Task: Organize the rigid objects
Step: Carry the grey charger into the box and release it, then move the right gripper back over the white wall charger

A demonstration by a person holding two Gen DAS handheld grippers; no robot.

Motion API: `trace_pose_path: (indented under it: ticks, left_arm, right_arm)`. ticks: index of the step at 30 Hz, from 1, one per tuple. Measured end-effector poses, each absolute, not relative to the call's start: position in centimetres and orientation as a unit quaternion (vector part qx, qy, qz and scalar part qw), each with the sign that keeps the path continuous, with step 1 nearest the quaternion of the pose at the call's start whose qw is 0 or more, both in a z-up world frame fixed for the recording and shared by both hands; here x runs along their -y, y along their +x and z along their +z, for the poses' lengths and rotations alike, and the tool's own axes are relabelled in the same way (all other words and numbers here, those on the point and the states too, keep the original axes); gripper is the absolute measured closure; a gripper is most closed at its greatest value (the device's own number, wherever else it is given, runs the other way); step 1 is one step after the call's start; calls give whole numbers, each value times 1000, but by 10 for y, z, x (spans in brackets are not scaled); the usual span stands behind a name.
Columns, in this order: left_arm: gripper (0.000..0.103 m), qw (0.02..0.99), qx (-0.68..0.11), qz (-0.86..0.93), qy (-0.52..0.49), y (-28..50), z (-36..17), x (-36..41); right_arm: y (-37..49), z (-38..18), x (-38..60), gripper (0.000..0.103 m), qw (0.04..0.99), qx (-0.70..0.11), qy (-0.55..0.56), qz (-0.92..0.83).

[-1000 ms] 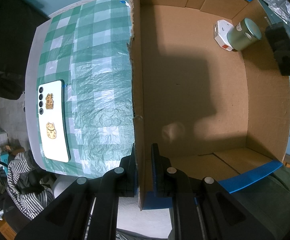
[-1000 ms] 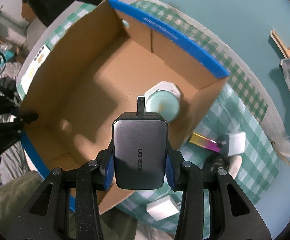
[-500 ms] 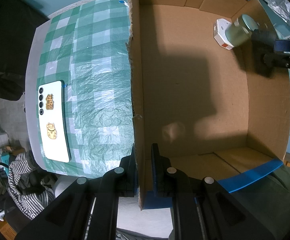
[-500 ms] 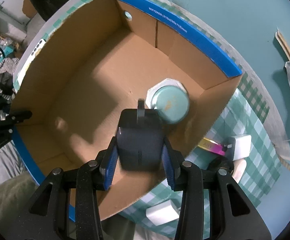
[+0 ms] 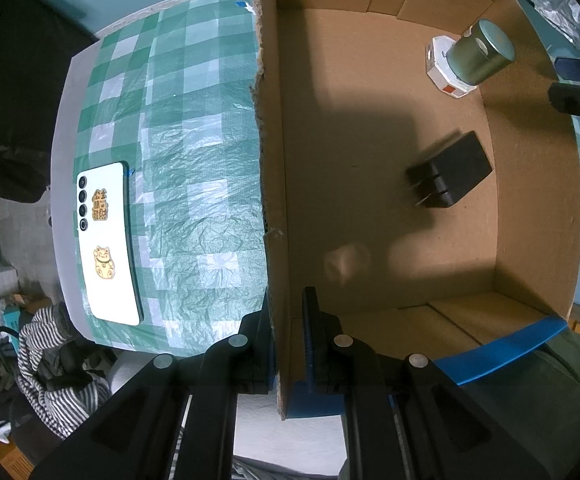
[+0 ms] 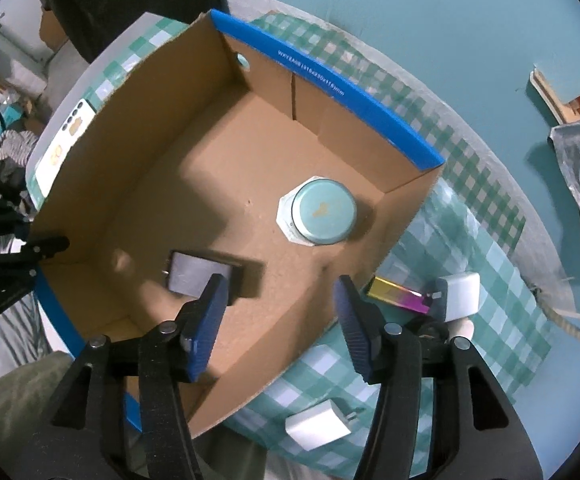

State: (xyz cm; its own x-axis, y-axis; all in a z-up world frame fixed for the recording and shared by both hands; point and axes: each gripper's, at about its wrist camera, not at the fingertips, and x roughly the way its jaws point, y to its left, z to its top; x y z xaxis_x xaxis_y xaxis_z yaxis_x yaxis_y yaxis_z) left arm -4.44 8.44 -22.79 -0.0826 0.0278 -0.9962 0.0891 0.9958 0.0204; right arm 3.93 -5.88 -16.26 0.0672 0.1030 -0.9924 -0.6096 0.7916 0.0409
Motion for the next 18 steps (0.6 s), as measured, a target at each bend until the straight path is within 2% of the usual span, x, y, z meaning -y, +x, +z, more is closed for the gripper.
trace_pose_path:
  ticks: [18]
  left_arm:
    - [93, 674, -737, -24, 43, -43, -227, -81]
  right_arm:
    - [28, -137, 101, 47, 718, -630, -173, 241]
